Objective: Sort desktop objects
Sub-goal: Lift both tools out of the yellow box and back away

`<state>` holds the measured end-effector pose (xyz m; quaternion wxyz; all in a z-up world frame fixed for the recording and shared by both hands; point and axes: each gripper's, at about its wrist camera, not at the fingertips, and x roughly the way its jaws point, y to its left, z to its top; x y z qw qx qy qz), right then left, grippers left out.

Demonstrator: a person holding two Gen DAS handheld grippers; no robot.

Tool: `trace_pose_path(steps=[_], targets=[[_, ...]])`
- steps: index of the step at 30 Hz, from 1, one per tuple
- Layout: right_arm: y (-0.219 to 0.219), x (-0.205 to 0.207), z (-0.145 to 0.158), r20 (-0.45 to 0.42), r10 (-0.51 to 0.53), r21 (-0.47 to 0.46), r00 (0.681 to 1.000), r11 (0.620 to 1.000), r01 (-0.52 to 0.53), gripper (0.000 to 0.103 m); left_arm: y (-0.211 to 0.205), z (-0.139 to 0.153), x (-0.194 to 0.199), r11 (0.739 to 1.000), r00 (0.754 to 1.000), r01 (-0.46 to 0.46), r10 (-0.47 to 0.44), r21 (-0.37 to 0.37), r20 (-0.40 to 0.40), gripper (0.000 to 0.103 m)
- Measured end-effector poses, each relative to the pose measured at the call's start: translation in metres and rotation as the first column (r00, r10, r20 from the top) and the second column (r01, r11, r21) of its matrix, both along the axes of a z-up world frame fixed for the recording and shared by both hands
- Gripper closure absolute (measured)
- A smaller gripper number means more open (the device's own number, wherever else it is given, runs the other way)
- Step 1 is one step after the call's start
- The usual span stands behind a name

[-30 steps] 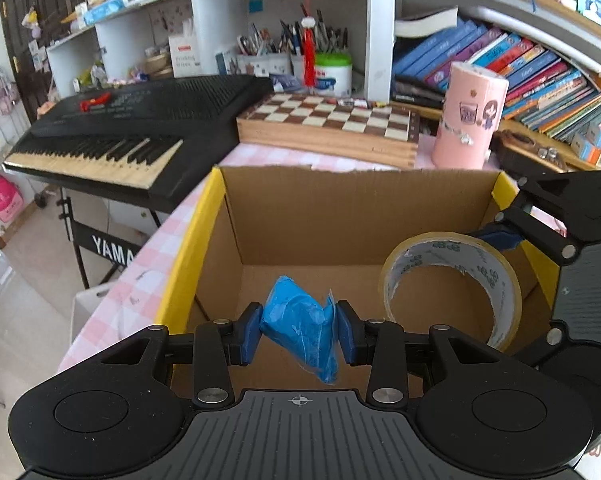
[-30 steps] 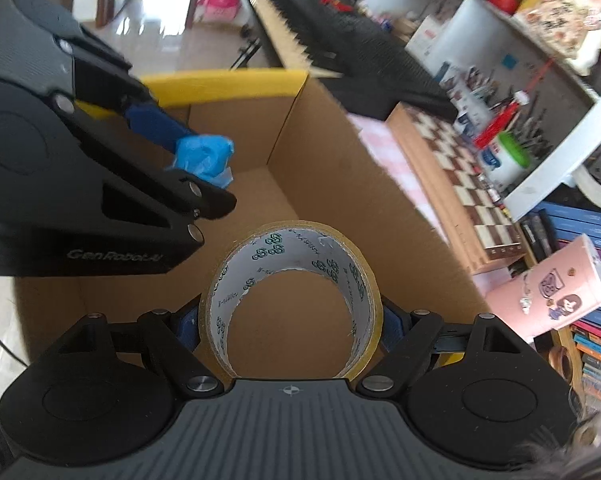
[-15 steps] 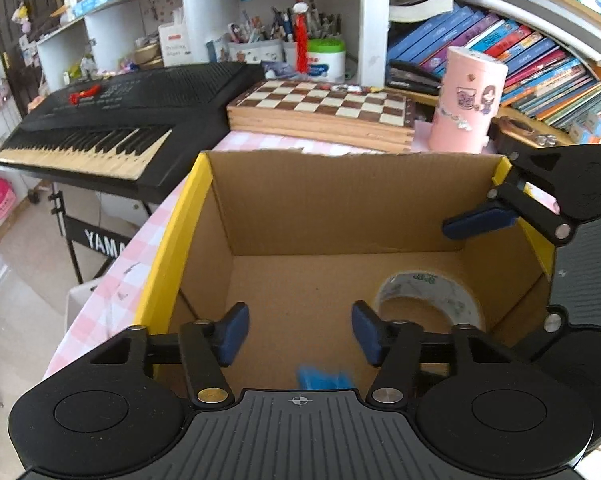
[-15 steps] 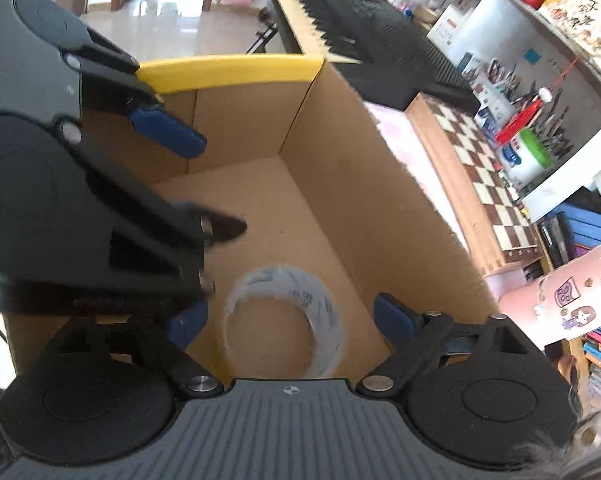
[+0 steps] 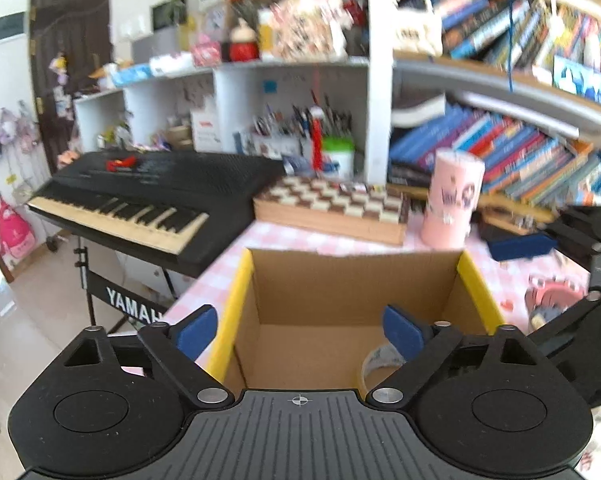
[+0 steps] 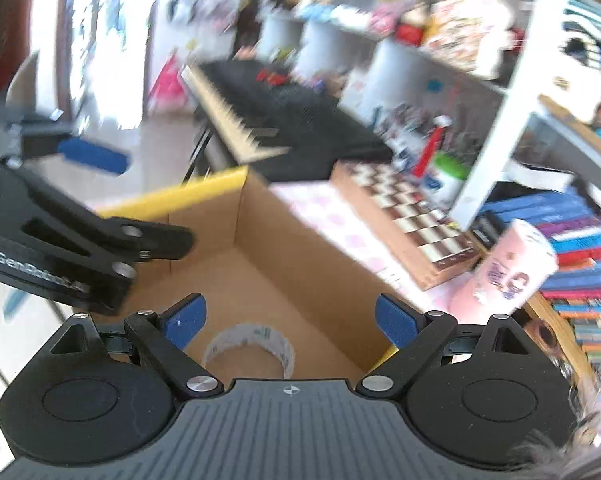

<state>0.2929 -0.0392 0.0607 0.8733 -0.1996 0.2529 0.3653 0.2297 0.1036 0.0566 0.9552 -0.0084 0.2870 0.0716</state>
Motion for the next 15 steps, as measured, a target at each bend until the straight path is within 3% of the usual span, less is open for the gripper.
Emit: trace_pose_path(steps=[8,15], targets=[[-0.035,-0.039,0.023,-0.005,-0.157,0.153,0.988,0.976,0.156,0.009,0.003,0.015,-0.046,0.998,0.996,-0.045,0.048,-0.038,0.072,0.007],[-0.065,-0.079,0.022,-0.049,-0.351,0.275,0.935,0.895,0.351,0.007,0.003,0.015,-0.084,0.995,0.991,-0.088,0.093,-0.052,0.098,0.005]])
